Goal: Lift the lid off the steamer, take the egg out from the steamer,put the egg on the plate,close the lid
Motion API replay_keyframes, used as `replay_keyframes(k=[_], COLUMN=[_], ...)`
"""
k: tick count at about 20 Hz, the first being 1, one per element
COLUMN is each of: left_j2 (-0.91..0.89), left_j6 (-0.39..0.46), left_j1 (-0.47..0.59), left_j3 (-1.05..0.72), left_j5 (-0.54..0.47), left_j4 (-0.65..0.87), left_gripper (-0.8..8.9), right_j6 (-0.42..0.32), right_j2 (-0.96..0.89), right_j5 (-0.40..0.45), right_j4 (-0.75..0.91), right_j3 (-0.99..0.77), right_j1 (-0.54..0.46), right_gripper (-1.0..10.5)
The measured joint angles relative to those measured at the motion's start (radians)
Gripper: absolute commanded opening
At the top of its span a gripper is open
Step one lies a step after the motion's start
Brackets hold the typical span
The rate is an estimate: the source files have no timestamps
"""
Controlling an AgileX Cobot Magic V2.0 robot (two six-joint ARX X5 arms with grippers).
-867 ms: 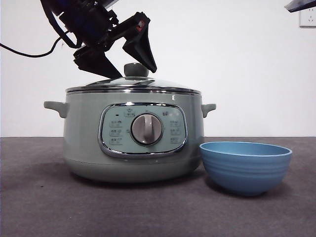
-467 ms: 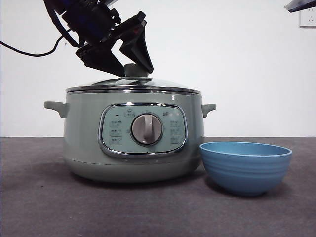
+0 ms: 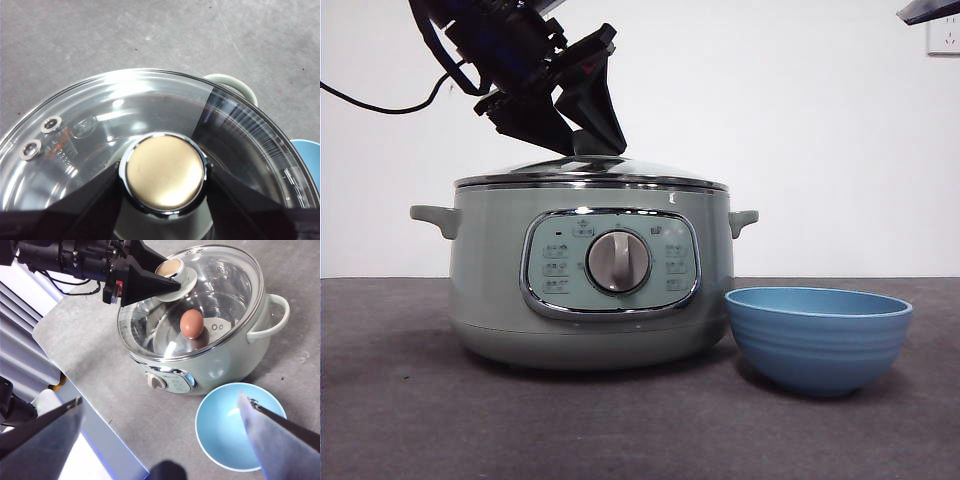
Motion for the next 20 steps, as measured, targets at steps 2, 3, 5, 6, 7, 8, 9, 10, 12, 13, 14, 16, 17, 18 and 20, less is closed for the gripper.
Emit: replay_keyframes(k=[2, 3, 5, 6, 7, 8, 9, 10, 12, 13, 14, 16, 17, 18, 20], left_j2=[0.000, 0.000, -0.001, -0.002, -0.002, -0.002, -0.003, -0.003, -0.013, -0.026, -0.039, -0.083, -0.120, -0.156, -0.250], left_j6=[0.000, 0.000, 0.000, 0.000, 0.000, -0.002, -0.002, -0.003, -0.004, -0.004, -0.005, -0.005, -0.005, -0.005, -0.011], left_j1=[0.000, 0.000, 0.000, 0.000, 0.000, 0.000, 0.000, 0.000, 0.000, 0.000, 0.000, 0.000, 0.000, 0.000, 0.000], left_j3=[0.000, 0.000, 0.000, 0.002, 0.006, 0.013, 0.028, 0.045, 0.089, 0.117, 0.145, 0.200, 0.216, 0.222, 0.224], left_j5=[0.000, 0.000, 0.000, 0.000, 0.000, 0.000, 0.002, 0.008, 0.013, 0.014, 0.015, 0.014, 0.012, 0.010, 0.008], left_j4=[0.002, 0.002, 0.002, 0.000, -0.007, -0.018, -0.040, -0.058, -0.076, -0.091, -0.110, -0.169, -0.204, -0.225, -0.277], left_gripper=[-0.08, -0.08, -0.08, -0.08, -0.08, -0.08, -0.08, -0.08, -0.08, -0.08, -0.08, -0.08, -0.08, -0.08, -0.08], right_j6=[0.000, 0.000, 0.000, 0.000, 0.000, 0.000, 0.000, 0.000, 0.000, 0.000, 0.000, 0.005, 0.019, 0.037, 0.081], right_j2=[0.000, 0.000, 0.000, 0.000, 0.000, 0.000, 0.000, 0.000, 0.000, 0.000, 0.000, 0.000, 0.001, 0.005, 0.023], right_j5=[0.000, 0.000, 0.002, 0.002, 0.003, 0.003, 0.003, 0.006, 0.007, 0.007, 0.008, 0.008, 0.008, 0.009, 0.009], right_j4=[0.000, 0.000, 0.000, 0.000, 0.000, 0.000, 0.000, 0.000, 0.000, 0.001, 0.006, 0.034, 0.064, 0.098, 0.179], right_j3=[0.000, 0.000, 0.000, 0.000, 0.000, 0.000, 0.000, 0.000, 0.000, 0.000, 0.000, 0.000, 0.000, 0.000, 0.000], right_j1=[0.000, 0.000, 0.000, 0.000, 0.000, 0.000, 0.000, 0.000, 0.000, 0.000, 0.000, 0.000, 0.001, 0.006, 0.035], right_gripper=[5.6, 5.6, 5.6, 5.6, 5.6, 5.6, 5.6, 5.6, 5.6, 5.6, 5.6, 5.6, 5.6, 5.6, 5.6])
